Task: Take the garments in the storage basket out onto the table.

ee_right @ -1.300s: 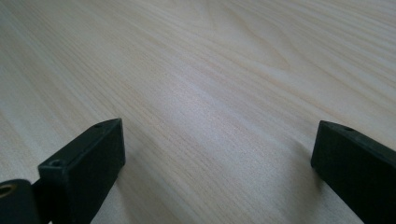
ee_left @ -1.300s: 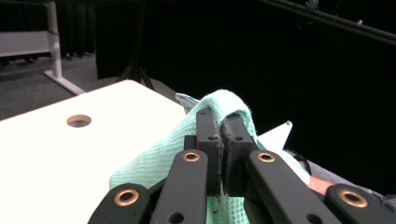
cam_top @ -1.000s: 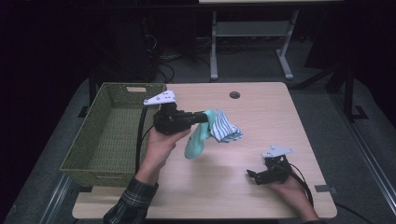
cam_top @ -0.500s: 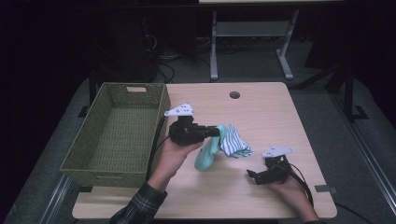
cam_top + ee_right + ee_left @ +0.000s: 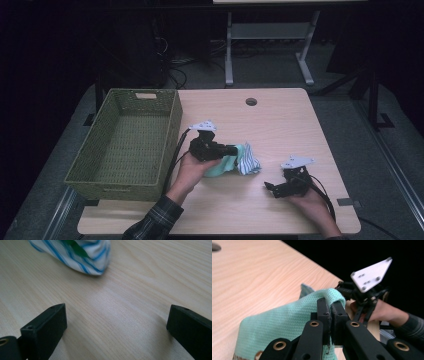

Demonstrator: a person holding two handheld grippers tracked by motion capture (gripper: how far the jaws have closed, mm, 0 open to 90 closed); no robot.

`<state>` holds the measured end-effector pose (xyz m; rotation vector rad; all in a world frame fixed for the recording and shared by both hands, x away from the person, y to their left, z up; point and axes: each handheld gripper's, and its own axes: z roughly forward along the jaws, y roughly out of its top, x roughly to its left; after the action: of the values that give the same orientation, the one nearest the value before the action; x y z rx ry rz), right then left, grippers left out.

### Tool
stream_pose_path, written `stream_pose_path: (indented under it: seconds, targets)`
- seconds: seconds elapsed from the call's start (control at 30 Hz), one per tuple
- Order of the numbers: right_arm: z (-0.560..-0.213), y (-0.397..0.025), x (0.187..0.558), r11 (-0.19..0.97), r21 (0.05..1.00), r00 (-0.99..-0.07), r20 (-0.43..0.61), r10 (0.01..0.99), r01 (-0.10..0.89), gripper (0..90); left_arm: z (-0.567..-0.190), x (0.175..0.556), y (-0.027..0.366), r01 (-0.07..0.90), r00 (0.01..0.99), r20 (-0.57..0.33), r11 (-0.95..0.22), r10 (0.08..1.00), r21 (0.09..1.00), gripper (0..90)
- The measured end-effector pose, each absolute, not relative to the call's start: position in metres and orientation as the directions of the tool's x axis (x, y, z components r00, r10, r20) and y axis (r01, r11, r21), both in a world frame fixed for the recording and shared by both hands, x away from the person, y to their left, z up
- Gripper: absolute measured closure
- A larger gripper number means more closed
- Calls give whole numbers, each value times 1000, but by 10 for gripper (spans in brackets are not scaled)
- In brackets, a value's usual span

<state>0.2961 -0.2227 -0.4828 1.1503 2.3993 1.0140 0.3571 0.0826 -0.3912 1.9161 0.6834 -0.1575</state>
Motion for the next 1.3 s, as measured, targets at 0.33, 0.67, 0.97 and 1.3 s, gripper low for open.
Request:
stream_pose_path:
  seconds: [0.33,0.67,0.97,1.3]
  targets:
    - [-483,-223,296,433,705,-638,37,769,562,24,-424,368,82,580,790,-413,-332,454,744,866]
    - [-483,-223,296,432,705,-638,37,769,563,24,-454,371,74,594,779,-361,-420,512,687,838]
    - [-483,-223,296,433,704,-638,37,769,563,24,-445,361,80,579,785,-326,-437,526,689,498]
    - [-483,-223,296,431,704,-637,38,770,564,24,-411,325,92,498,829,-274,-421,488,758,400]
